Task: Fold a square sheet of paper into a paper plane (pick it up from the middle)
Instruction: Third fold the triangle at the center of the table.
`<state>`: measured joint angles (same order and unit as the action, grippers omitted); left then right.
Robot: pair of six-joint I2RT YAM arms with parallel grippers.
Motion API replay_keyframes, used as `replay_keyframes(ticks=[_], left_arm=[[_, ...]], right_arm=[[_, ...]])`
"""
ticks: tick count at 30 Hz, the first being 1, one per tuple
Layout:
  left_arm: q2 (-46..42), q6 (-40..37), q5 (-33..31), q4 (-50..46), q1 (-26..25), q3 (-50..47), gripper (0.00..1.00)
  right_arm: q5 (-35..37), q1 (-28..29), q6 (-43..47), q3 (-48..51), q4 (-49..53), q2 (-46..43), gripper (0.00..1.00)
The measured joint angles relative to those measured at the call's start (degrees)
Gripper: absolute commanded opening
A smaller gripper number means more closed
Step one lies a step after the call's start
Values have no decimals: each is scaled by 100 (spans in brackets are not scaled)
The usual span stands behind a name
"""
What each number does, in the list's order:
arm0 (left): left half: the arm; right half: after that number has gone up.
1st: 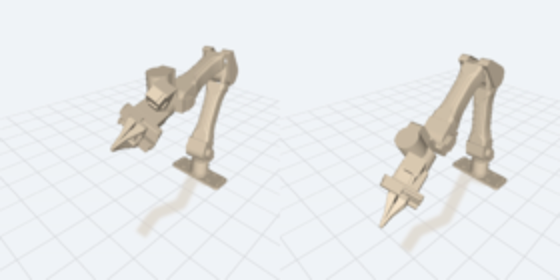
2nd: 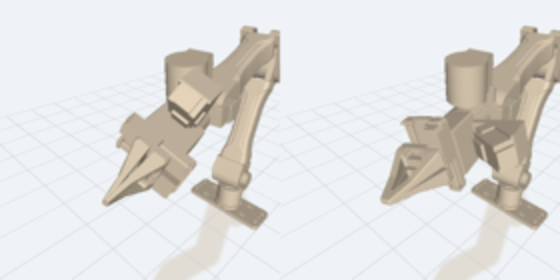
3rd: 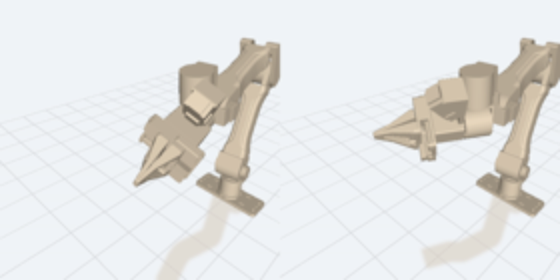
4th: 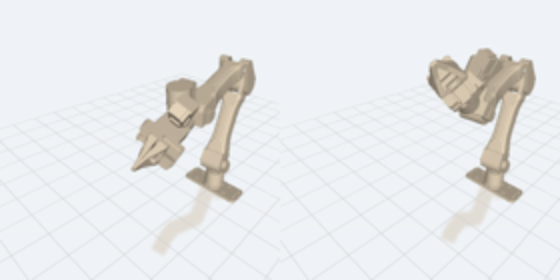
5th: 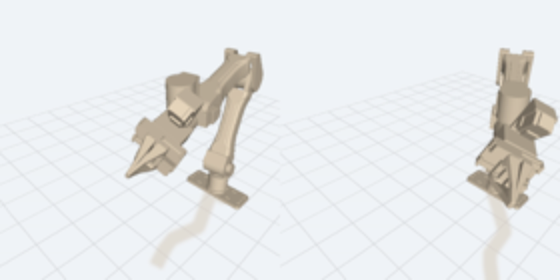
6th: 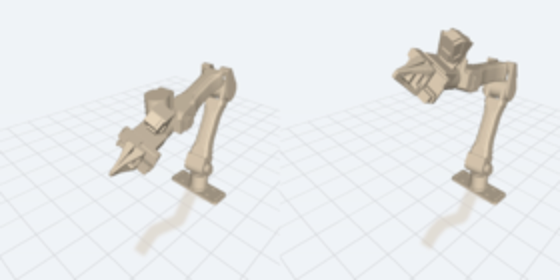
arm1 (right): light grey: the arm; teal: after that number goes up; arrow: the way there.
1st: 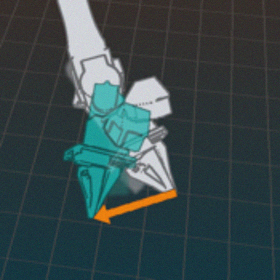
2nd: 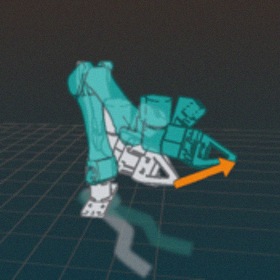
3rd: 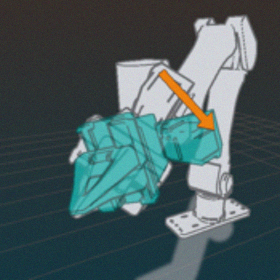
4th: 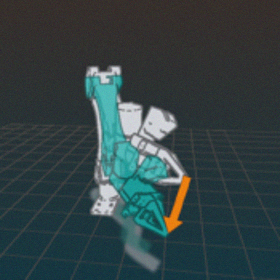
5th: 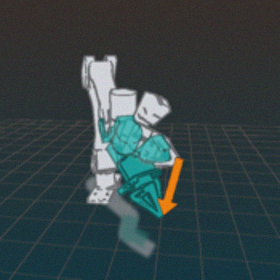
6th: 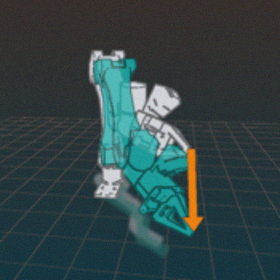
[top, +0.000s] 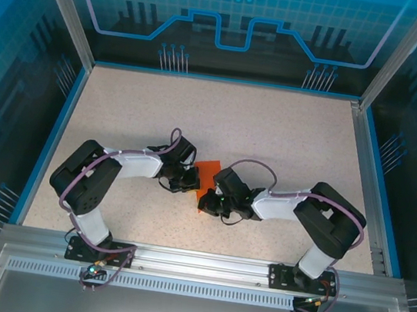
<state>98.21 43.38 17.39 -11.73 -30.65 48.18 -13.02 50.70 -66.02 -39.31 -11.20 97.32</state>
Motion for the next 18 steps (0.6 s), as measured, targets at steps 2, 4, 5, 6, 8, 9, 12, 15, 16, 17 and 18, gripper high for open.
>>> replay_keyframes(ticks=[2, 4, 5, 6, 8, 9, 12, 15, 16, 17, 18], left_arm=[[0, 0, 0, 0, 0, 0, 0], [0, 0, 0, 0, 0, 0, 0], [0, 0, -2, 0, 0, 0, 0], [0, 0, 0, 0, 0, 0, 0], [0, 0, -2, 0, -2, 0, 0], [0, 0, -2, 0, -2, 0, 0], [0, 0, -2, 0, -7, 0, 0], [0, 0, -2, 0, -7, 0, 0], [0, 0, -4, 0, -7, 0, 0], [0, 0, -2, 0, -7, 0, 0], [0, 0, -4, 0, -7, 2, 0]], right_arm=[[-9, 0, -2, 0, -13, 31, 5], [-11, 0, 0, 0, -22, 31, 5], [-11, 0, 0, 0, -22, 31, 6], [-11, 0, 4, 0, -20, 22, 6], [-9, 2, 39, 0, 15, -15, 6], [-9, 7, 55, 0, 52, -55, 6], [-11, 59, 109, -2, 129, -175, 6], [-37, 133, 133, -7, 133, -173, 6], [-59, 149, 133, -9, 131, -149, 6], [-81, 162, 133, -17, 131, -103, 6], [-94, 168, 133, -24, 133, -46, 6]])
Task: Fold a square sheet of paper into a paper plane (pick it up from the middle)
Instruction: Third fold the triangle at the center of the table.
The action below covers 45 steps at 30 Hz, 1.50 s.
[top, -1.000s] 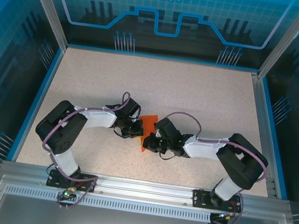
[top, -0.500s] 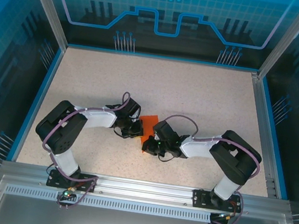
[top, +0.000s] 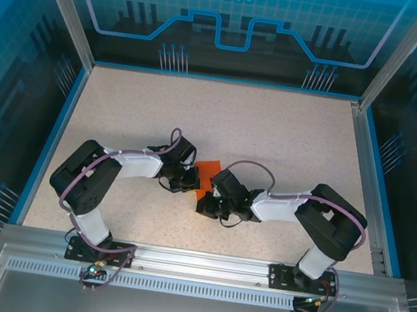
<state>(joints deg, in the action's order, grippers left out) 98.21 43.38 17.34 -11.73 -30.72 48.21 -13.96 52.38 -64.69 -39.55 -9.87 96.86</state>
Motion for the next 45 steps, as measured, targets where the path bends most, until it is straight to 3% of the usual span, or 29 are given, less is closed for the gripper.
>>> replay_keyframes(ticks=[10, 17, 22, 33, 41, 45], left_arm=[[0, -2, -20, -22, -4, 15, 0], [7, -118, -70, -125, -22, 85, 0], [22, -315, -127, -199, -20, 146, 0], [166, -909, -197, -334, -20, 455, 0], [44, -887, -216, -332, -20, 527, 15], [-579, -671, -256, -107, -52, 315, 24]], right_arm=[[-2, -131, 133, -72, 304, -247, 7], [151, -968, 638, -140, 599, -1169, 8], [146, -1384, 1086, -291, 874, -964, 8], [-306, -1392, 1419, -730, 815, 61, 7], [-299, -1392, 1274, -719, 721, 337, 7], [-254, -1392, 1058, -612, 566, 367, 7]])
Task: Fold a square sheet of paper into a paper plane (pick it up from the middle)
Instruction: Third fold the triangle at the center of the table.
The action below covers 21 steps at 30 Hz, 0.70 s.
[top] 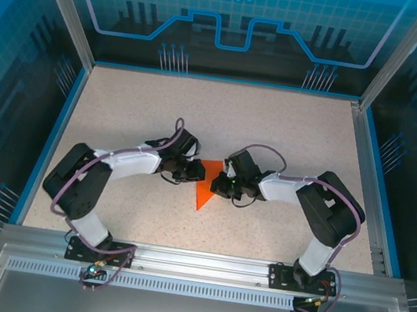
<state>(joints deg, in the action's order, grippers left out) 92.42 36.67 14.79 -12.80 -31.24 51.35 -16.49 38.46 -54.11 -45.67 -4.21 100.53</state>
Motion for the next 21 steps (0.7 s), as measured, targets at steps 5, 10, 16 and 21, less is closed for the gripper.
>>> replay_keyframes(ticks=[5, 10, 16, 21], left_arm=[[-892, 396, -7, 387, -184, -584, 26], [-1161, 835, -7, 629, -463, -1084, 24], [-1078, 1150, -13, 793, -730, -1185, 19], [-612, 1224, -24, 822, -815, -1082, 12]], right_arm=[[103, 2, -356, 120, -190, 0, 6], [138, 2, -732, 203, -382, -2, 6], [170, 13, -1067, 249, -472, -2, 6], [195, 13, -1224, 249, -457, -2, 6]])
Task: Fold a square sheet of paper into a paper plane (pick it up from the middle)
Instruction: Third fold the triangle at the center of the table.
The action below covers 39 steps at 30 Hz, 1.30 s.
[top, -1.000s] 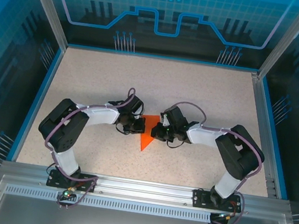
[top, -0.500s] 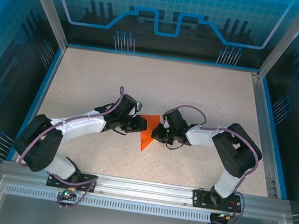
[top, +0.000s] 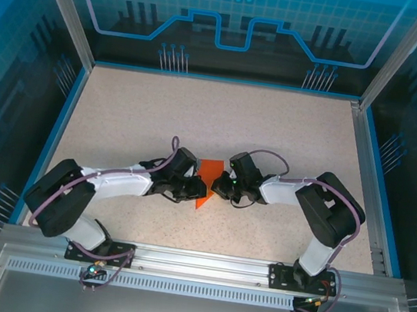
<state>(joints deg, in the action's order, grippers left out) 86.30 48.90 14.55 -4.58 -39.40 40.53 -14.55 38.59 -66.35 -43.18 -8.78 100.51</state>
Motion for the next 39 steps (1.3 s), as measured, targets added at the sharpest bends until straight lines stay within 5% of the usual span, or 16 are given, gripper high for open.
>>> replay_keyframes(ticks=[39], left_arm=[[1161, -251, -74, -267, -92, 680, 5]], right_arm=[[15, -17, -234, -227, 404, 83, 4]])
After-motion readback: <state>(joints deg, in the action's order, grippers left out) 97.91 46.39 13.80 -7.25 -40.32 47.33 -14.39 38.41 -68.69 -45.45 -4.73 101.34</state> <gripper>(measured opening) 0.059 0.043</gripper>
